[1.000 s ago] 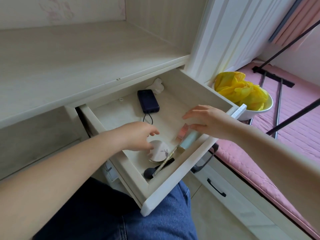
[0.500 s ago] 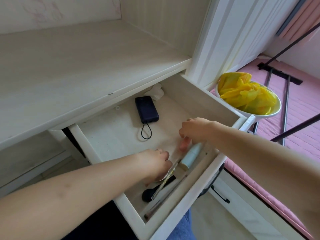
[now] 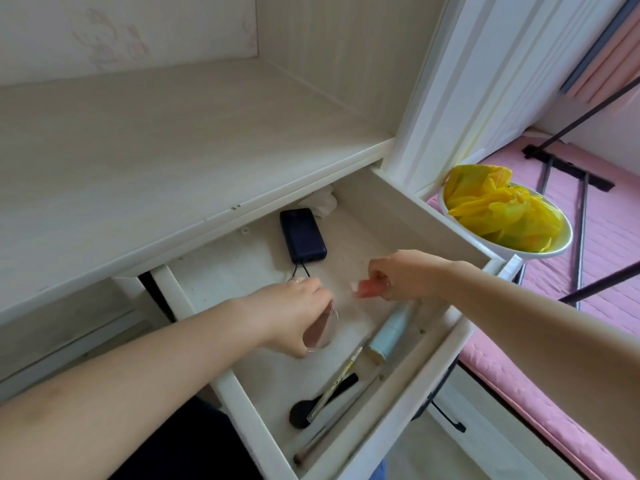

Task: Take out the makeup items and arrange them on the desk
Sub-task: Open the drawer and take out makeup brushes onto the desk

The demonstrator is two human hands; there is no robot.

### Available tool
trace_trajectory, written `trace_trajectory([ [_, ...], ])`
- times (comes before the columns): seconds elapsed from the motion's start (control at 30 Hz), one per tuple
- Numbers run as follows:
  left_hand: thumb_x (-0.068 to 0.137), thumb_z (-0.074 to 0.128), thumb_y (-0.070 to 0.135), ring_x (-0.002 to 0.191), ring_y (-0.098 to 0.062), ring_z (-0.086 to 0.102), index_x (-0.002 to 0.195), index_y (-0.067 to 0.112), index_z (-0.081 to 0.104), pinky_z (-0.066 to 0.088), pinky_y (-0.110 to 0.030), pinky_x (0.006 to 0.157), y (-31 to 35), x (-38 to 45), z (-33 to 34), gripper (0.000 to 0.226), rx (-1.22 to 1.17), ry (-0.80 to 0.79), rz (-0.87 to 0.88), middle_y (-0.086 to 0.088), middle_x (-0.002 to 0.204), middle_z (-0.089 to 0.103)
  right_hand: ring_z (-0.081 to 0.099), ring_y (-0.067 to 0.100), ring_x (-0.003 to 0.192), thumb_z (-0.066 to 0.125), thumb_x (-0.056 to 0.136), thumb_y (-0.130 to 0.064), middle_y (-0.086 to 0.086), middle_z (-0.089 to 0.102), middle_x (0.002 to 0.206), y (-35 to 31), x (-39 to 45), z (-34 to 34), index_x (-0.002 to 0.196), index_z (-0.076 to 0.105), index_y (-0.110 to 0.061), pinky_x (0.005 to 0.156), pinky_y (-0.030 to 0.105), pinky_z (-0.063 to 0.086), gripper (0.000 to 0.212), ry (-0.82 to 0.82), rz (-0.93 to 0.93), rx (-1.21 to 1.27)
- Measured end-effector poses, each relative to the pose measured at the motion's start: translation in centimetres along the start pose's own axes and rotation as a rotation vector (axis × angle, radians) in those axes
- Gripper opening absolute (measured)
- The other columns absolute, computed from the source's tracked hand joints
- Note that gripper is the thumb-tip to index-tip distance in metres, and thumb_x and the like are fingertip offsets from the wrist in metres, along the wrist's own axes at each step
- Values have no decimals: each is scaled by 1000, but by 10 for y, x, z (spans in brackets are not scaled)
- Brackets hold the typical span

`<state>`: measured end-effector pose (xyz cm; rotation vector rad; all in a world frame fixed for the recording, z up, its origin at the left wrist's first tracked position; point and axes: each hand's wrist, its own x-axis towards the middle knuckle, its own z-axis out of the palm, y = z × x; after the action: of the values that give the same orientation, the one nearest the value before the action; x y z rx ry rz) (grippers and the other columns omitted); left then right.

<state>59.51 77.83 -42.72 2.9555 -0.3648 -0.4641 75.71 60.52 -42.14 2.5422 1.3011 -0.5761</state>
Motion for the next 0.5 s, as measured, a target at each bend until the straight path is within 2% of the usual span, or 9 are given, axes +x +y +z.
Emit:
trace_trajectory([
  [0.1,67,69,33,117,-15,38,124,26,38,40,-24,91,-13,-28,-28,65,-127,126,-40,7,123,39,61,21,82,58,81,-32,-5,62,89,-8,-12,-17,94,53,-30,74,36,52,15,124,25,232],
  [0.2,69,72,34,125,-8,30,136,31,30,29,-19,98,-25,-63,-59,79,-186,215,-80,14,131,33,63,15,87,62,78,-30,-9,65,94,-23,-23,-43,92,53,-38,80,35,53,18,305,-15,461],
  [0.3,68,74,36,126,-2,28,139,34,28,27,-17,104,-39,-110,-87,84,-206,350,-119,22,126,30,66,13,86,68,72,-34,-9,68,88,-60,-30,-76,85,60,-34,87,37,53,16,430,-112,765],
  [0.4,68,75,38,122,1,32,137,36,31,29,-15,102,-53,-145,-105,82,-207,425,-188,21,126,35,68,16,85,68,66,-48,-1,72,83,-95,-28,-98,85,62,-23,86,34,52,32,456,-191,904],
  [0.43,67,75,37,120,0,33,136,35,32,29,-15,101,-60,-164,-111,81,-190,461,-220,19,126,37,69,16,85,69,72,-42,1,73,84,-113,-23,-110,88,62,-19,87,35,53,28,454,-241,939],
  [0.5,66,76,36,117,-1,36,134,33,36,29,-11,97,-74,-190,-121,80,-169,498,-261,17,124,40,70,15,86,65,85,-20,2,74,86,-138,-13,-126,92,61,-17,90,37,52,9,450,-311,992],
])
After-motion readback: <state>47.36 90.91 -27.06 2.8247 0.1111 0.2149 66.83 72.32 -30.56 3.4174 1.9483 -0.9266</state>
